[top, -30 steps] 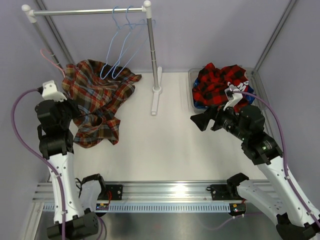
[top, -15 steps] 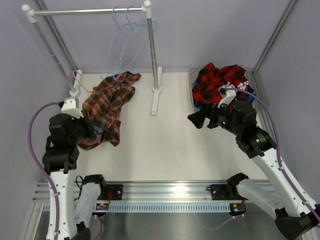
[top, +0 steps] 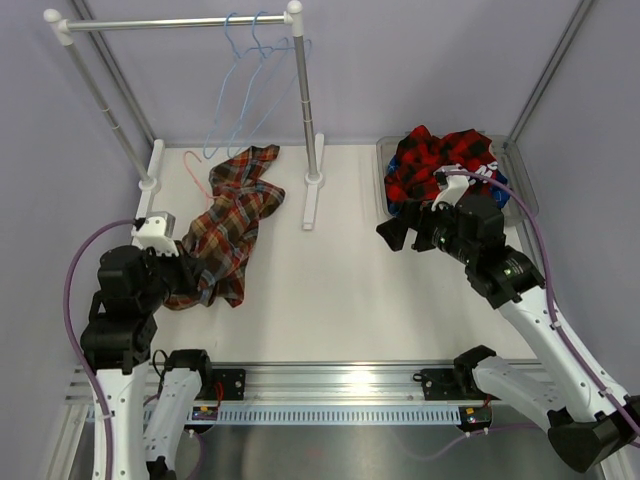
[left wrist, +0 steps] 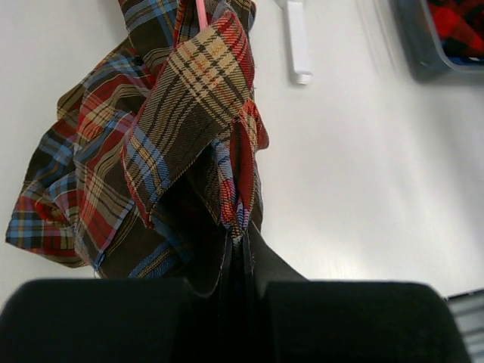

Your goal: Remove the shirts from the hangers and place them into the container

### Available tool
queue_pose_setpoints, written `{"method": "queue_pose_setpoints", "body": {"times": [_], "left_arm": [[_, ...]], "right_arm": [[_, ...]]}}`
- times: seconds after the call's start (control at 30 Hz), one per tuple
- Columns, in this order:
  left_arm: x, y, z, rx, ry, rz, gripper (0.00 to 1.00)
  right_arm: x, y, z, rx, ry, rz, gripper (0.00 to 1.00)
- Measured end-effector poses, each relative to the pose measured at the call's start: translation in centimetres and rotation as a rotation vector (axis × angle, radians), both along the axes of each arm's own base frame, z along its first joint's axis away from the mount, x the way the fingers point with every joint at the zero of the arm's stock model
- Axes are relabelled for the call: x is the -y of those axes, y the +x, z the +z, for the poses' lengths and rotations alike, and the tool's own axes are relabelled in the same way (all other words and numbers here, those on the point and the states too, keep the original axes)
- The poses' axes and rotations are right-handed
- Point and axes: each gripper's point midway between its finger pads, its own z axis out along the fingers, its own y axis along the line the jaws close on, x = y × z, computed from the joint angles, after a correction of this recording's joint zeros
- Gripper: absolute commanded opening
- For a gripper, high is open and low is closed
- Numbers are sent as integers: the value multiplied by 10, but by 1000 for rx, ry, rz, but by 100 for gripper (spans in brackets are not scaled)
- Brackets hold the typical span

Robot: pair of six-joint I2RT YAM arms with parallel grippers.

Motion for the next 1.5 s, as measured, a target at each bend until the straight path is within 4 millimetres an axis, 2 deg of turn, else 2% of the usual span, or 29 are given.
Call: {"method": "queue_pose_setpoints", "body": {"times": [0.2,0.47,0.6,0.7,0.8,0.93,1.1,1.3,1.5], "left_arm": [[18,-14,11,34,-33,-102,0],[21,-27,42,125,-30,-121,0],[35,-32,44,125,-56,-206,0],[49,-36,46,118,-89,-300,0],[64,-39,51,118,-119,-400,0],[79,-35,66,146,-153,-511,0],[93,-19,82,161,-175,-601,0],[121,-6,91,160,-160,-735,0],[148,-2,79,138,-111,-824,0]], "right_arm": [[1,3,2,9,-11,-10,99],[1,6,4,21,-21,-8,99],[-2,4,5,21,-16,17,99],[-5,5,17,44,-4,28,98],[-11,10,42,92,11,45,98],[-33,16,80,170,33,103,97],[-79,20,115,238,38,203,97],[-114,36,130,269,16,224,96],[-131,55,139,286,4,195,93]]}}
